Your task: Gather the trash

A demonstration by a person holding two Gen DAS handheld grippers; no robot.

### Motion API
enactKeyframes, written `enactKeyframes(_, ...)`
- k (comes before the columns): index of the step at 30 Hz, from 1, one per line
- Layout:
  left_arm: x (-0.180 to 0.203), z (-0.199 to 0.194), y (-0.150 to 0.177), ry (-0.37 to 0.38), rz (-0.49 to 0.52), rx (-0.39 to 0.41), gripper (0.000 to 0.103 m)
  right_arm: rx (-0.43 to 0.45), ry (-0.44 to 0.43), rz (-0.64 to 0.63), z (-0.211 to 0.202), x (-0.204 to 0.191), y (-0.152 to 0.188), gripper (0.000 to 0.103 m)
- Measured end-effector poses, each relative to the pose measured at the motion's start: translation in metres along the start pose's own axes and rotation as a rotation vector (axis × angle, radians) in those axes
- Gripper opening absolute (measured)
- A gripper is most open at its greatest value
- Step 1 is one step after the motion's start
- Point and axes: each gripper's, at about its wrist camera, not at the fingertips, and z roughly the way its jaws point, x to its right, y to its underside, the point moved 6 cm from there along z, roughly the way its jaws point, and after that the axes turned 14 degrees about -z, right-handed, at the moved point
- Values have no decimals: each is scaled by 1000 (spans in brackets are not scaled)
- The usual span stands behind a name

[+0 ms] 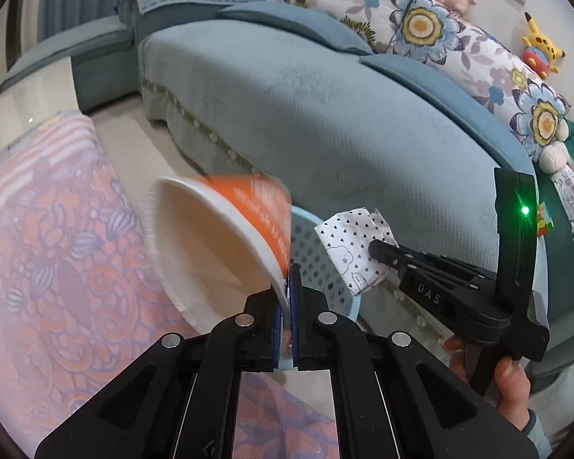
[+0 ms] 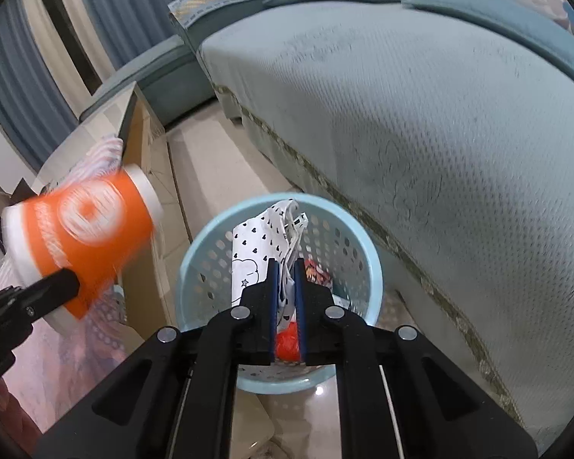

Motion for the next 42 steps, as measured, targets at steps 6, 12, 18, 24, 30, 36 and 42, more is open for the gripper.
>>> enactKeyframes(6, -10, -7, -1, -10, -16, 6, 33, -5, -13, 18, -2, -3, 3, 19)
enactKeyframes(12, -16, -54, 6, -49, -14, 83, 39, 32, -25, 7, -42, -21, 11, 33)
enactKeyframes(18, -13, -118, 19, -74, -39, 205, 49, 121, 15, -26, -108, -58, 16, 50)
enactKeyframes(24, -4, -188, 34, -82, -59, 333, 56, 224, 87, -66, -176, -95, 17, 59)
enactKeyframes(30, -2, -249, 49, -87, -97, 460, 62, 329, 190, -142, -230, -128, 18, 63)
enactKeyframes(36, -11, -269, 67, -100, -129, 530, 67, 384, 286, -177, -239, -146, 38, 63)
enactKeyframes(42, -31, -250, 80, -189, -130, 556, 70, 385, 307, -172, -226, -151, 51, 63)
